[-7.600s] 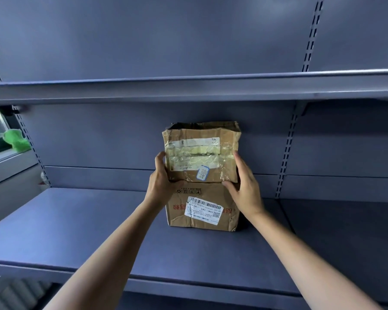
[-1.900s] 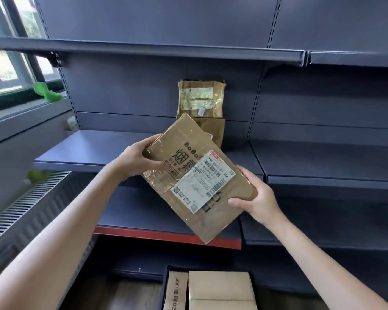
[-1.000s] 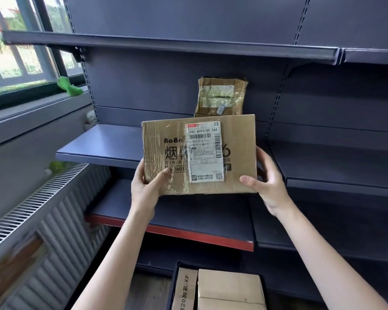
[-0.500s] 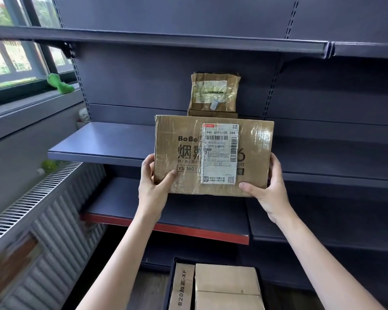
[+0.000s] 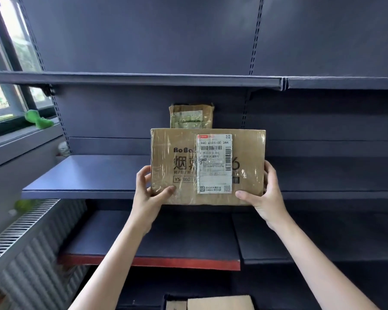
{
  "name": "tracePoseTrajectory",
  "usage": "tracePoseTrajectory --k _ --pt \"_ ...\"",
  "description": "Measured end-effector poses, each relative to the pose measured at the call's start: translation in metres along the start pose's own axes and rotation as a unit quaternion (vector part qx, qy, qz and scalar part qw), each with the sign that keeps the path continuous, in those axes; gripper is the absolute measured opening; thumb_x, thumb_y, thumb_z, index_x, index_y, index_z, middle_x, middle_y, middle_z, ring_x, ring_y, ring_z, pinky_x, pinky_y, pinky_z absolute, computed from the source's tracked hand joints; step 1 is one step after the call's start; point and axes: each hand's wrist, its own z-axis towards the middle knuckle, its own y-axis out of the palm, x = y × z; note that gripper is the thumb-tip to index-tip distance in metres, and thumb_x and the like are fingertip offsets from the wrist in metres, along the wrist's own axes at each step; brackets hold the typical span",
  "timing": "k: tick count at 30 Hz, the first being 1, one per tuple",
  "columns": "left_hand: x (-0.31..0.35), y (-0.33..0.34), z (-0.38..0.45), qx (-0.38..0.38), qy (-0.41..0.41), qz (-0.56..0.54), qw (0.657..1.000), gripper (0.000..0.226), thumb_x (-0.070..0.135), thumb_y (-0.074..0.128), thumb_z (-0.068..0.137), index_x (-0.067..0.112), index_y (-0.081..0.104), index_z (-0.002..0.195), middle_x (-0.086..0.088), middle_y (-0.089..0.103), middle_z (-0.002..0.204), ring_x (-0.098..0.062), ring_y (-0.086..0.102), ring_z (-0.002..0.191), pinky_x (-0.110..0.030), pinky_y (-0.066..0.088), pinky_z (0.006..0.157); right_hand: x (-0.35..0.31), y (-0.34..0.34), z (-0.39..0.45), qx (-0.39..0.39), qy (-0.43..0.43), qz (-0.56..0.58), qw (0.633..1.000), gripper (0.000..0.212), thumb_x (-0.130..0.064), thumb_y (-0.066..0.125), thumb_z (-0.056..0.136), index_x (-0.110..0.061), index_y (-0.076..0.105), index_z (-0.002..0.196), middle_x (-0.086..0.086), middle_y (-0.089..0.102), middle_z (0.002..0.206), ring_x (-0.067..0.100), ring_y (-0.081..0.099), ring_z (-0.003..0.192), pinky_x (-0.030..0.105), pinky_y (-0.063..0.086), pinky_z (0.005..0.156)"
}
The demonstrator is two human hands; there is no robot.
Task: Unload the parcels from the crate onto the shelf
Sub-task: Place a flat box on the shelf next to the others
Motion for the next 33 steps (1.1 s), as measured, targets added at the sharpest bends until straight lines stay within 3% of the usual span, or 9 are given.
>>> tracePoseTrajectory --k 4,8,12,18,24,29,33 --pt "0.008 0.011 0.010 -0.026 0.011 0.000 1.000 0.060 0.005 0.072 0.078 0.050 0.042 0.104 0.020 0.060 0.105 -0.001 0.065 0.074 -0.017 0.051 0.061 -0.007 -0.013 0.002 0.013 -0.005 -0.016 1.000 0.095 -0.037 0.085 0.046 -0.053 0.030 0.122 -0.015 0.045 0.132 0.012 0.047 0.122 0.047 0.045 0.099" --pt "0.004 0.022 0.011 -0.072 -0.013 0.001 0.997 0.060 0.007 0.072 0.079 0.051 0.039 0.102 0.020 0.069 0.092 0.003 0.064 0.068 -0.014 0.050 0.057 -0.002 -0.025 -0.009 0.026 0.003 -0.021 0.999 0.091 -0.039 0.085 0.046 -0.060 0.031 0.116 -0.021 0.045 0.128 0.004 0.049 0.118 0.033 0.048 0.095" --pt "-0.023 0.032 -0.011 -0.113 -0.070 0.008 0.991 0.060 0.007 0.070 0.081 0.050 0.035 0.103 0.001 0.068 0.104 -0.007 0.066 0.078 -0.026 0.053 0.067 0.021 -0.041 -0.041 0.043 0.047 -0.032 0.997 0.093 -0.044 0.085 0.042 -0.067 0.030 0.113 -0.028 0.045 0.126 -0.005 0.048 0.116 0.023 0.045 0.088" --pt "-0.056 0.055 -0.039 -0.134 -0.118 0.021 0.984 0.063 0.000 0.071 0.079 0.043 0.034 0.106 -0.002 0.065 0.112 -0.017 0.068 0.092 -0.034 0.056 0.076 0.055 -0.066 -0.076 0.053 0.094 -0.063 0.992 0.091 -0.047 0.084 0.041 -0.069 0.028 0.110 -0.027 0.045 0.124 -0.016 0.047 0.108 0.013 0.044 0.077" --pt "-0.066 0.086 -0.032 -0.111 -0.124 0.042 0.985 0.065 0.001 0.072 0.077 0.038 0.031 0.112 -0.005 0.064 0.112 -0.010 0.068 0.087 -0.022 0.054 0.066 0.070 -0.093 -0.059 0.047 0.095 -0.058 0.993 0.091 -0.045 0.083 0.041 -0.064 0.029 0.112 -0.023 0.048 0.123 -0.014 0.049 0.106 0.011 0.046 0.074" --pt "-0.072 0.128 -0.018 -0.099 -0.120 0.065 0.986 0.067 0.005 0.073 0.077 0.052 0.032 0.100 0.001 0.065 0.108 -0.002 0.067 0.084 -0.018 0.054 0.062 0.085 -0.132 -0.029 0.027 0.097 -0.057 0.993 0.093 -0.030 0.084 0.049 -0.053 0.025 0.117 -0.019 0.046 0.124 -0.010 0.048 0.108 0.011 0.045 0.072" --pt "-0.077 0.163 -0.011 -0.087 -0.134 0.070 0.985 0.069 0.013 0.076 0.071 0.064 0.033 0.092 0.005 0.067 0.107 -0.009 0.068 0.089 -0.029 0.057 0.070 0.096 -0.168 -0.005 0.000 0.100 -0.044 0.994 0.092 -0.023 0.086 0.055 -0.063 0.025 0.111 -0.021 0.046 0.124 -0.002 0.047 0.112 0.017 0.045 0.077"
